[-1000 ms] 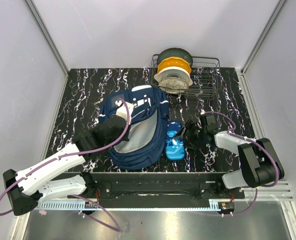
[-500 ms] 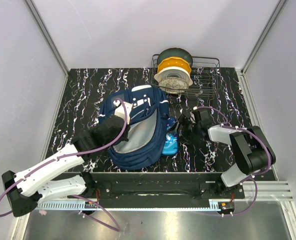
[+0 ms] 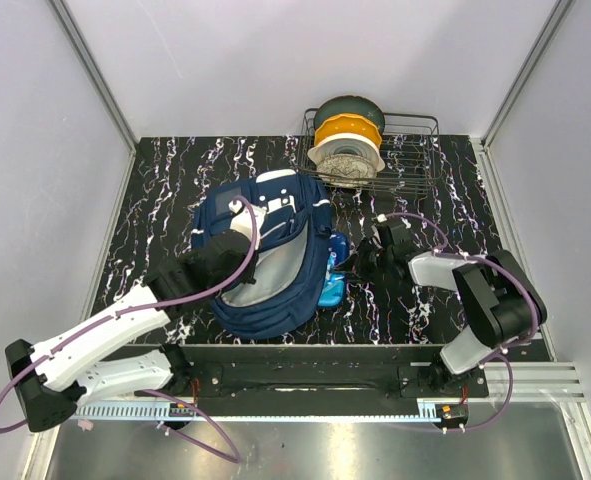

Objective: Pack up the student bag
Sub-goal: Pick up the stationery from the center of the board.

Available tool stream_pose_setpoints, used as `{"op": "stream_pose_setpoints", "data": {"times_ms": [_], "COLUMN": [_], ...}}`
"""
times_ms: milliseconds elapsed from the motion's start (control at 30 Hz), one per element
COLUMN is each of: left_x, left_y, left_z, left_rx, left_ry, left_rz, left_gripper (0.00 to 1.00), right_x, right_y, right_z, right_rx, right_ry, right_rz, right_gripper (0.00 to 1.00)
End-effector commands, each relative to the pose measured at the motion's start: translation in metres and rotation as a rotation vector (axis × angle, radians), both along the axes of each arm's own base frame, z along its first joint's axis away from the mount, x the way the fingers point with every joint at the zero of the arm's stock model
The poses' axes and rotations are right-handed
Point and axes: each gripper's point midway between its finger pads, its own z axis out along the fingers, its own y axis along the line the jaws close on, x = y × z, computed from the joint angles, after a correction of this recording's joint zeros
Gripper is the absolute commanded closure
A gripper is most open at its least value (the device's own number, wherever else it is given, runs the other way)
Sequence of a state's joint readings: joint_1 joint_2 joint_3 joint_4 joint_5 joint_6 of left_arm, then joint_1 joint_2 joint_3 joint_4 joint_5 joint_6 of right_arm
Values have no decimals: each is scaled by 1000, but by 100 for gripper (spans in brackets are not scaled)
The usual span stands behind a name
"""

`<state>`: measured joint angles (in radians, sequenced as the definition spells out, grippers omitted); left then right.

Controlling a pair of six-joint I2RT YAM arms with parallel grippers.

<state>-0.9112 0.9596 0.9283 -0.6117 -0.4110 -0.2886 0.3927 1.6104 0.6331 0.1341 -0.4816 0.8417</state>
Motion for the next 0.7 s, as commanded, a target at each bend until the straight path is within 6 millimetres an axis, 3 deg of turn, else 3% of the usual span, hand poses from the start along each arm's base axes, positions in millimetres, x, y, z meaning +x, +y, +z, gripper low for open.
{"op": "stream_pose_setpoints", "data": {"times_ms": [0, 233, 500, 667], "left_x": [6, 8, 5, 4], "left_y": [-9, -9, -4, 0], "left_z": [26, 28, 27, 33], "left_rx": [-88, -77, -88, -83], "left_ry": [-23, -14, -13, -33], "left_rz": [24, 42, 55, 55], "left_gripper": [100, 100, 100, 100], "right_x": [-1, -9, -19, -33], "right_y": [-15, -41, -64, -76], "right_z": [8, 60, 92, 137], "right_rx": [-81, -149, -201, -172], "right_ry": [-48, -229, -275, -358], "right_rz": [-55, -96, -177, -229], "right_gripper": [100, 100, 100, 100]}}
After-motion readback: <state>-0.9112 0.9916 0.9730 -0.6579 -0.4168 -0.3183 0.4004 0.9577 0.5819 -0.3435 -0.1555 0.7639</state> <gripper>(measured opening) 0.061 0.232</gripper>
